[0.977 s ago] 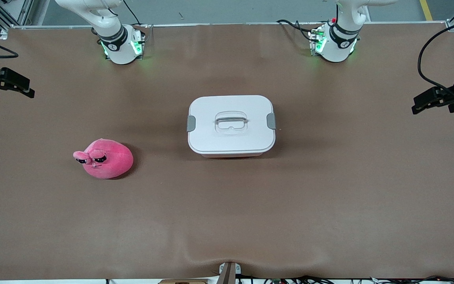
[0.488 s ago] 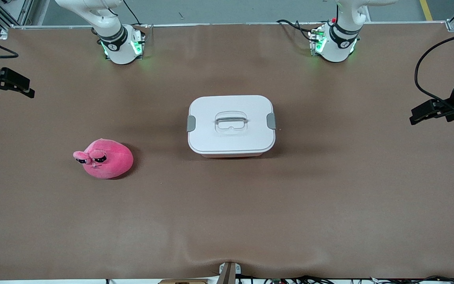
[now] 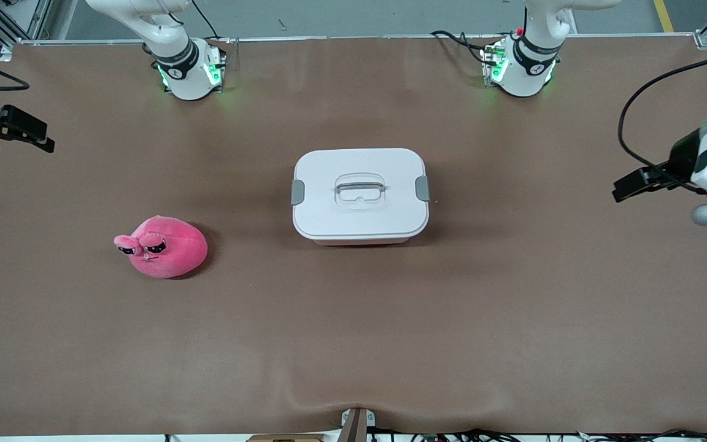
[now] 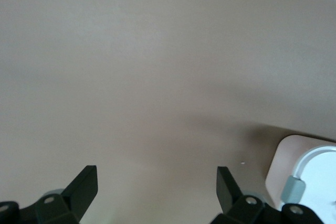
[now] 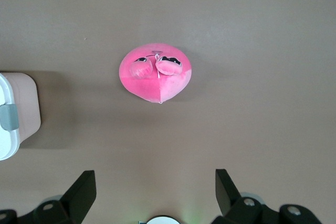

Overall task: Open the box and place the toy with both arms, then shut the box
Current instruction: 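Reach the left gripper to the lid handle while the right gripper reaches the toy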

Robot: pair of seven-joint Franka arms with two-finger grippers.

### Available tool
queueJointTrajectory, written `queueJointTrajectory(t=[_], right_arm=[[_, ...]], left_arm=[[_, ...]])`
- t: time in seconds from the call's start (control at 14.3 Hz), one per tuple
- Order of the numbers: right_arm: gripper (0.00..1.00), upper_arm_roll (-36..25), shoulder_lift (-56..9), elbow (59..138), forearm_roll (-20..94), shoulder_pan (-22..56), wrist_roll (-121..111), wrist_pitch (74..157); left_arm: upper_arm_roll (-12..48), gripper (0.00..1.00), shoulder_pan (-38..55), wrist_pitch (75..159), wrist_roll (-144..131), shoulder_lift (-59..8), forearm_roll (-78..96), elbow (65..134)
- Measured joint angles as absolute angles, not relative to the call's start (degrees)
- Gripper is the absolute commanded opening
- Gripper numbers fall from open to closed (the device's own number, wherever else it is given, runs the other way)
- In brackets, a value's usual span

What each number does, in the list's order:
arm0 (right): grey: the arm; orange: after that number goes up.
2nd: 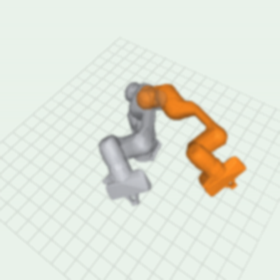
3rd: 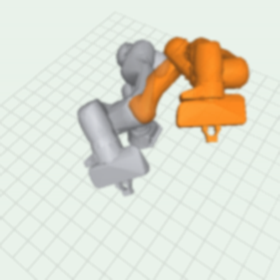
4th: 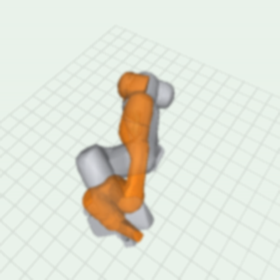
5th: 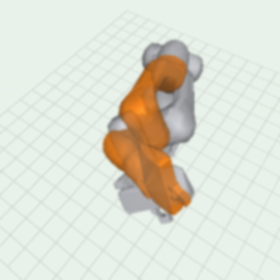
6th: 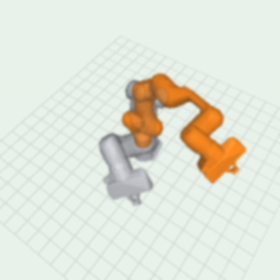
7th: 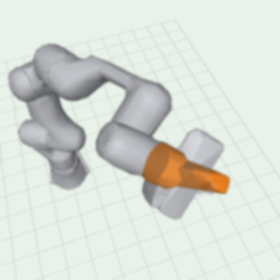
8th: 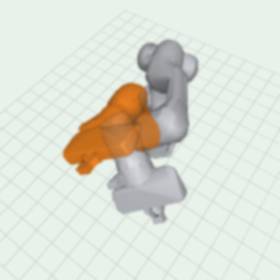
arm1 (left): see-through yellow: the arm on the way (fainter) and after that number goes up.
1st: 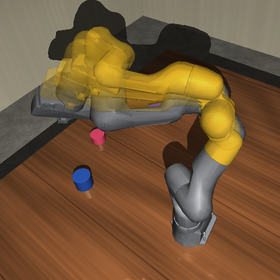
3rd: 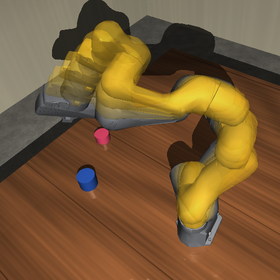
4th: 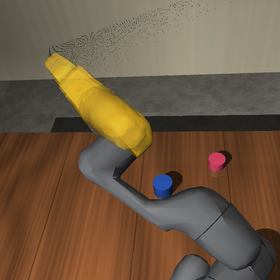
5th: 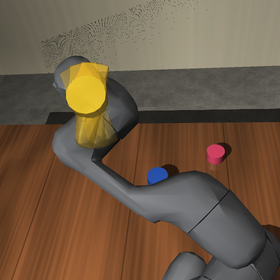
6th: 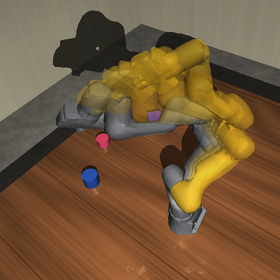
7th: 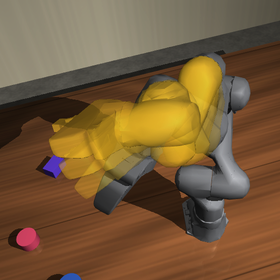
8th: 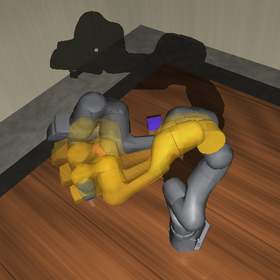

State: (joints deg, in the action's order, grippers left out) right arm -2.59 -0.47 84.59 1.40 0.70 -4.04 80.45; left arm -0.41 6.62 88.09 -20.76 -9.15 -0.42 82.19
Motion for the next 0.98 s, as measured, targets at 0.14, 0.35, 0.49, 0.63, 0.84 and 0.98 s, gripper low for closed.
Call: queueJointTrajectory(t=[0.14, 0.35, 0.49, 0.63, 0.84, 0.98], right_arm=[[1.00, -2.6, -0.5, 84.6, 1.4, 0.7, -4.0, 80.4], [1.00, -2.6, -0.5, 84.6, 1.4, 0.7, -4.0, 80.4], [1.00, -2.6, -0.5, 84.6, 1.4, 0.7, -4.0, 80.4], [1.00, -2.5, -0.5, 84.6, 1.4, 0.7, -4.0, 80.4], [1.00, -2.4, -0.7, 84.6, 1.4, 0.8, -4.1, 80.7], [1.00, -2.2, -1.3, 84.6, 1.4, 1.3, -4.1, 81.5]], left_arm=[[-0.3, 1.00, 8.6, 88.1, -26.3, -10.0, -0.4, 82.2], [-0.3, 1.00, 10.9, 88.3, -34.1, -10.7, -0.4, 82.2], [-0.3, 1.00, 11.9, 88.8, -38.7, -11.0, 0.3, 82.2], [-0.2, 1.00, 12.8, 89.3, -43.0, -11.4, 1.8, 82.2], [-0.2, 1.00, 14.9, 90.8, -49.4, -12.1, 3.1, 82.1], [-0.1, 1.00, 17.4, 91.0, -54.6, -12.5, 3.1, 82.1]])
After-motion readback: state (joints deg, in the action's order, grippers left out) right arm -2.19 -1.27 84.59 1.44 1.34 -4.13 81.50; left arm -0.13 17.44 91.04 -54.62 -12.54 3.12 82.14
